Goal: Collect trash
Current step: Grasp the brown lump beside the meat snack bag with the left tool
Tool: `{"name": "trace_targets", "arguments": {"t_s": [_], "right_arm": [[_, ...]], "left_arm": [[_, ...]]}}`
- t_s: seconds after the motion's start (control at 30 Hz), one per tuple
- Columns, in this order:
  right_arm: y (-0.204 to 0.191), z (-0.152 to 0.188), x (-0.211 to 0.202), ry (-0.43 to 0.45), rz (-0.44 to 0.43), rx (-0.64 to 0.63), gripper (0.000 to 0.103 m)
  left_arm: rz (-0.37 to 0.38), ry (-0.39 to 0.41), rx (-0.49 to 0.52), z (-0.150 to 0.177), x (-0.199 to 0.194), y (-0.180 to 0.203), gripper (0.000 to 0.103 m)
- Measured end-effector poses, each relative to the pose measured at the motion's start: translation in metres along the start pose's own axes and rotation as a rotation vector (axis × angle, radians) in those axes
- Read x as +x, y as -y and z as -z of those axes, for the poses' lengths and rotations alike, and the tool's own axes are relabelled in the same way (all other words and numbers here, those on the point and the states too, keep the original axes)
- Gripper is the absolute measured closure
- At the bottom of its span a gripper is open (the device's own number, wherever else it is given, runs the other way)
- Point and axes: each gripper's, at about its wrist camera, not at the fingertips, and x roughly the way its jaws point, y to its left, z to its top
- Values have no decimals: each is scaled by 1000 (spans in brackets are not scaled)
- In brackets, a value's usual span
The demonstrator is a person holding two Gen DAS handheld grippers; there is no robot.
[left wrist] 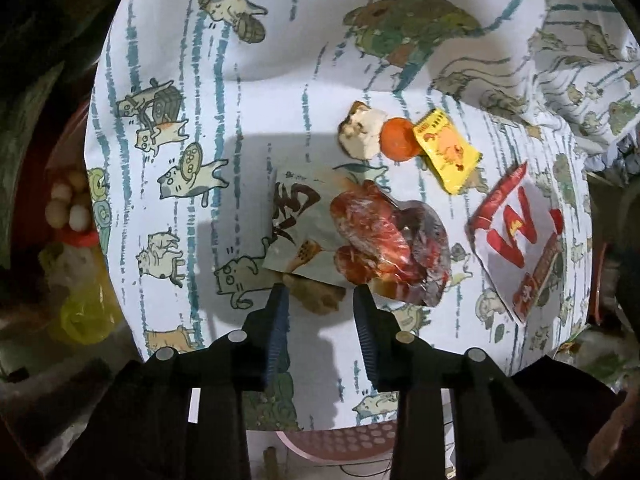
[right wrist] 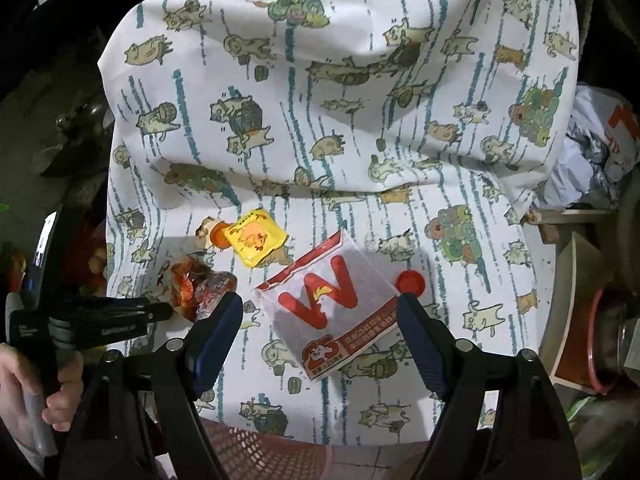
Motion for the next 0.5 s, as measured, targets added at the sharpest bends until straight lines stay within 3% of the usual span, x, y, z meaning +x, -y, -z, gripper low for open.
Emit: {"name": "trace_targets", "arguments": {"t_s": [0.1,0.3,0.43,0.5], "right_arm": [[1,1,2,-8,2,6,22],[1,2,3,-17,-12,17,22],[-3,1,4,-10,8,2,22],[-6,-2,4,-11,-9,17,23]], "left_arm": [[8,-6,-21,-2,4,2,71],[19,-8,-52,-4,5,-4,86],[32,8,-18,1,-5,-4,103],[44,19,-4,5,-12,-5,103]]}}
